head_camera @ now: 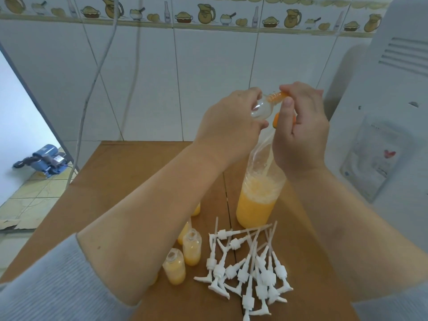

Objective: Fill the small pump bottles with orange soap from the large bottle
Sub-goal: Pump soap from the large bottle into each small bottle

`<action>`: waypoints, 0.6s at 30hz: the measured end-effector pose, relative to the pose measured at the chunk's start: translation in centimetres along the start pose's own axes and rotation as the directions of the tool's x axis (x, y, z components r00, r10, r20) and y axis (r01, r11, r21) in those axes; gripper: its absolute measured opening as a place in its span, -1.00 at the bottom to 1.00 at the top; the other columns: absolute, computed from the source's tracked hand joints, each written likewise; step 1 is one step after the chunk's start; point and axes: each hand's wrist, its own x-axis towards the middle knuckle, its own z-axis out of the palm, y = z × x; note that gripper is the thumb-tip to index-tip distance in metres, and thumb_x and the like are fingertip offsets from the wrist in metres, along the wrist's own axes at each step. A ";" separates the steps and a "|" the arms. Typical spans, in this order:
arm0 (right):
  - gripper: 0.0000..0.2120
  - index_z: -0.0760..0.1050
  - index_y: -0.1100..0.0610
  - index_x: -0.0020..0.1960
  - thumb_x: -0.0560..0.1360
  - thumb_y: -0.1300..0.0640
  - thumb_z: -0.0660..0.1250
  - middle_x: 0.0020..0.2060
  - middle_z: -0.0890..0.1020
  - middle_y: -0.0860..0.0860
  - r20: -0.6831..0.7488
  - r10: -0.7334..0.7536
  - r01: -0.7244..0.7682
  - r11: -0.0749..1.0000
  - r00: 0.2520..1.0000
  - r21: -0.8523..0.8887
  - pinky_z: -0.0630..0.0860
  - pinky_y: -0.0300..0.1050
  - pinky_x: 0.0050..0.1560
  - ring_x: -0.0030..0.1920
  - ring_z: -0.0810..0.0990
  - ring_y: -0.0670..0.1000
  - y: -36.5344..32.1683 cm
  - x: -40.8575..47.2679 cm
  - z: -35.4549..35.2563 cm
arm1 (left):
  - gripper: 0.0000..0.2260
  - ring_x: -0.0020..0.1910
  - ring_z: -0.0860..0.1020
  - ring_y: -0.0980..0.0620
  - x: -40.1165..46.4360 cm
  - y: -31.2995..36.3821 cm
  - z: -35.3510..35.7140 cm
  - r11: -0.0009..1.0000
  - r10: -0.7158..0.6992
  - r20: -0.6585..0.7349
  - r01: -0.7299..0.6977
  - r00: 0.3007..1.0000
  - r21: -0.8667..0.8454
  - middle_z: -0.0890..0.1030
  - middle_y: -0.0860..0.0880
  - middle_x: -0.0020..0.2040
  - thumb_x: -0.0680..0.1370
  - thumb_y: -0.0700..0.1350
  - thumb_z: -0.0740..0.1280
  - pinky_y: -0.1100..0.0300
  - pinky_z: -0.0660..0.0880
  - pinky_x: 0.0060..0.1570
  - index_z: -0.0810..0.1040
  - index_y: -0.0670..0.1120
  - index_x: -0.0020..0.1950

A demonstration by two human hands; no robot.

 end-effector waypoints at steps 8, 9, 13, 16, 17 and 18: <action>-0.67 0.51 0.23 0.22 0.60 0.15 0.07 0.13 0.58 0.08 0.136 0.052 -0.046 0.998 0.989 -0.050 0.17 0.09 0.44 0.22 0.44 -0.09 -0.6 -0.3 -0.5 | -0.71 -0.10 0.43 0.08 -0.4 -0.9 0.1 1.000 -0.016 0.036 0.016 0.999 0.018 0.52 0.06 0.11 0.53 -0.03 0.34 0.20 0.38 -0.04 0.43 -0.04 0.23; -0.66 0.48 0.20 0.28 0.61 0.12 0.07 0.20 0.55 0.05 0.181 0.085 -0.077 0.996 0.980 -0.051 0.18 0.08 0.44 0.26 0.39 -0.14 -1.1 0.2 -1.1 | -0.70 -0.09 0.43 0.10 -0.4 -1.0 -0.2 0.999 -0.042 0.036 0.044 0.998 -0.032 0.52 0.08 0.11 0.53 -0.03 0.34 0.21 0.38 -0.03 0.42 -0.03 0.23; -0.58 0.27 0.01 0.47 0.63 -0.03 0.08 0.48 0.24 -0.10 0.313 0.204 -0.200 0.979 0.928 -0.046 0.04 -0.43 0.39 0.46 0.13 -0.19 -2.4 1.2 -3.7 | -0.68 0.00 0.47 0.13 -1.5 -2.6 -0.1 0.947 -0.193 0.084 0.208 0.978 -0.247 0.53 0.10 0.08 0.50 -0.03 0.39 0.26 0.41 0.02 0.42 -0.02 0.21; -0.57 0.28 0.08 0.46 0.62 0.00 0.07 0.46 0.28 -0.04 0.226 0.178 -0.182 0.983 0.958 -0.003 0.07 -0.47 0.36 0.44 0.18 -0.19 -3.2 -1.0 -5.6 | -0.73 -0.09 0.52 0.23 -3.4 -4.7 1.3 0.910 -0.269 0.194 0.315 0.944 -0.271 0.53 0.10 -0.02 0.50 -0.05 0.41 0.41 0.43 -0.13 0.42 -0.04 0.13; -0.58 0.32 0.14 0.43 0.62 0.03 0.08 0.43 0.33 0.02 0.185 0.143 -0.146 0.989 0.972 0.000 0.13 -0.34 0.41 0.43 0.24 -0.13 -3.4 -2.3 -6.2 | -0.75 -0.15 0.54 0.30 -4.1 -5.3 1.9 0.898 -0.284 0.236 0.344 0.929 -0.274 0.52 0.13 -0.06 0.51 -0.06 0.40 0.47 0.43 -0.22 0.42 -0.05 0.11; -0.60 0.35 0.20 0.40 0.62 0.07 0.08 0.39 0.38 0.08 0.154 0.103 -0.104 0.995 0.983 -0.002 0.20 -0.20 0.43 0.42 0.30 -0.06 -3.4 -3.7 -6.8 | -0.77 -0.21 0.53 0.41 -4.7 -5.9 2.5 0.886 -0.300 0.282 0.376 0.911 -0.272 0.51 0.16 -0.09 0.52 -0.09 0.39 0.52 0.42 -0.27 0.43 -0.06 0.10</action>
